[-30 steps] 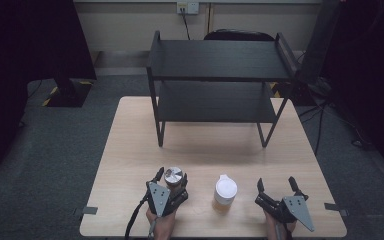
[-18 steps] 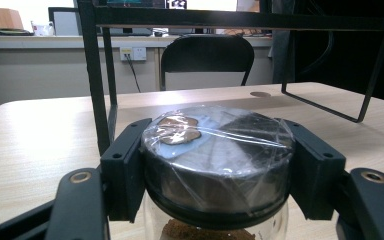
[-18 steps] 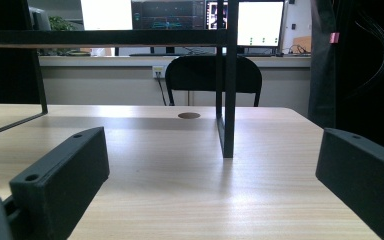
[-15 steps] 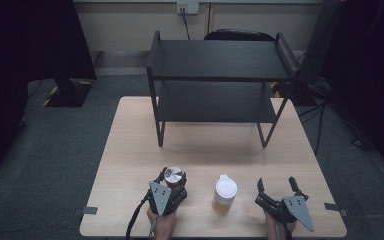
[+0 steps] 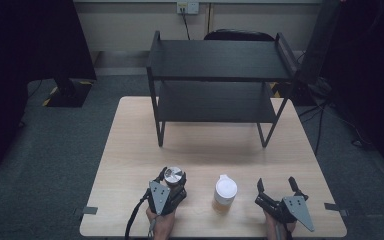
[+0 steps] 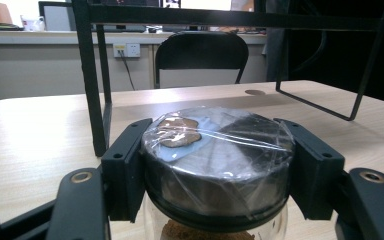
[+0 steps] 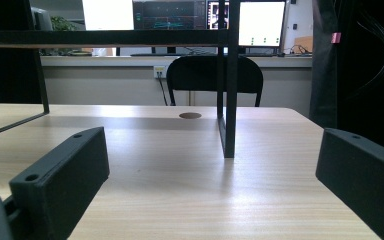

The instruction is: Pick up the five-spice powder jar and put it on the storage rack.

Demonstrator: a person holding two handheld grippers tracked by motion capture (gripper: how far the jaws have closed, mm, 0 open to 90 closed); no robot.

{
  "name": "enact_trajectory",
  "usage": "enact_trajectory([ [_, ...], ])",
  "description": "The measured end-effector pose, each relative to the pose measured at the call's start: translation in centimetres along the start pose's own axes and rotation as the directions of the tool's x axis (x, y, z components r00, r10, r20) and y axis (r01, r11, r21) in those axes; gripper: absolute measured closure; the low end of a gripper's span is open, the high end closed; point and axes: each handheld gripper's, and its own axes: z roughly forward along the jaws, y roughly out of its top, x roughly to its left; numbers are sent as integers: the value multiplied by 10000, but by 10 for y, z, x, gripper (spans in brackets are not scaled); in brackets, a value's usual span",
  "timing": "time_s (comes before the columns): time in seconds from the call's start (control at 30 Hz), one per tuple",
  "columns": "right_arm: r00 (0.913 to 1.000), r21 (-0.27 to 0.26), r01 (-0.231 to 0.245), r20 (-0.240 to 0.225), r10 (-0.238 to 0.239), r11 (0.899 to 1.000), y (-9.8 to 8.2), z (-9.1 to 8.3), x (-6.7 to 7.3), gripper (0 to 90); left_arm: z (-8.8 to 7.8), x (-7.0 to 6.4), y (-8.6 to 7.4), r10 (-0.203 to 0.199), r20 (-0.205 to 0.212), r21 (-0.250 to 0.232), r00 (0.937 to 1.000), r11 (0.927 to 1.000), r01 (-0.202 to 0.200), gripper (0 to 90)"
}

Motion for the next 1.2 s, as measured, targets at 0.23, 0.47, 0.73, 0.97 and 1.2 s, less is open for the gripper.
enact_trajectory([
  [0.23,10000,-1,0,13,0,10000,0,0,0,0,-2,6,8,27,329,-101,9995,9999,-23,352],
  [0.47,10000,2,0,22,0,10000,0,0,0,0,-4,12,15,-22,699,-218,9975,9998,38,352],
  [0.73,10000,3,-1,35,1,10000,0,0,1,0,-5,24,29,-265,1209,-377,9923,9988,313,352],
  [0.97,10000,5,-4,37,4,10000,0,0,1,0,-6,38,46,-326,1686,-510,9852,9978,418,352],
  [1.2,10000,5,-4,26,4,10000,0,0,0,0,-4,52,72,153,2297,-719,9731,9974,12,352],
])
